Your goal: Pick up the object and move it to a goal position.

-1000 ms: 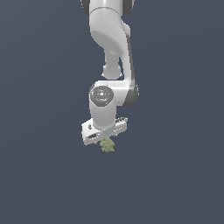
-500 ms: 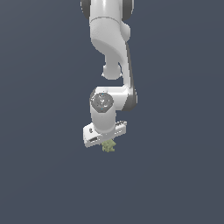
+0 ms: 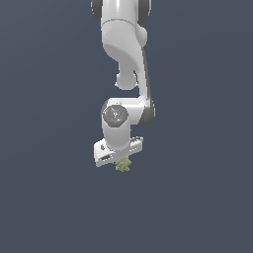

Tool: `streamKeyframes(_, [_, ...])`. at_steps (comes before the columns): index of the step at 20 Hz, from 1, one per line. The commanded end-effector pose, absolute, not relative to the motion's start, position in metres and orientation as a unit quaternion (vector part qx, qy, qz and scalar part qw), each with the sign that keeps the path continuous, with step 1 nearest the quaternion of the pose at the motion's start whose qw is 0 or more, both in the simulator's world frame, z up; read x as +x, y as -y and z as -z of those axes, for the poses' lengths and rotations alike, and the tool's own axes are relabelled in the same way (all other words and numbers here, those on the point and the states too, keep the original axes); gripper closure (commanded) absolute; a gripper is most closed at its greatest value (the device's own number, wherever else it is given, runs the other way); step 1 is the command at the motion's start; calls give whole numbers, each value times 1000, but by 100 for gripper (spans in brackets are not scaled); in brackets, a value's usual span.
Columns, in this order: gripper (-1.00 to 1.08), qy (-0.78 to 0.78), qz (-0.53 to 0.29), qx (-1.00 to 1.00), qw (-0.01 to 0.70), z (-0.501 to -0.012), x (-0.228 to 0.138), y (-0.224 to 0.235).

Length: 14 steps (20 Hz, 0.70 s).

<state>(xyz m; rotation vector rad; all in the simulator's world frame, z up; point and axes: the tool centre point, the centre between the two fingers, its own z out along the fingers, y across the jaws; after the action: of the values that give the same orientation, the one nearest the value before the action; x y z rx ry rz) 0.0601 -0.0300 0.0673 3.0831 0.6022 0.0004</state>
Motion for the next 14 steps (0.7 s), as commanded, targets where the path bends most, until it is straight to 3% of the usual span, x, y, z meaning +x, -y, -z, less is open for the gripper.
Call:
streamKeyframes(1, [108,-192,0,981,0,-67,60,29])
streamKeyframes(14, [108,-218,-110,969,-25,-133,112,18])
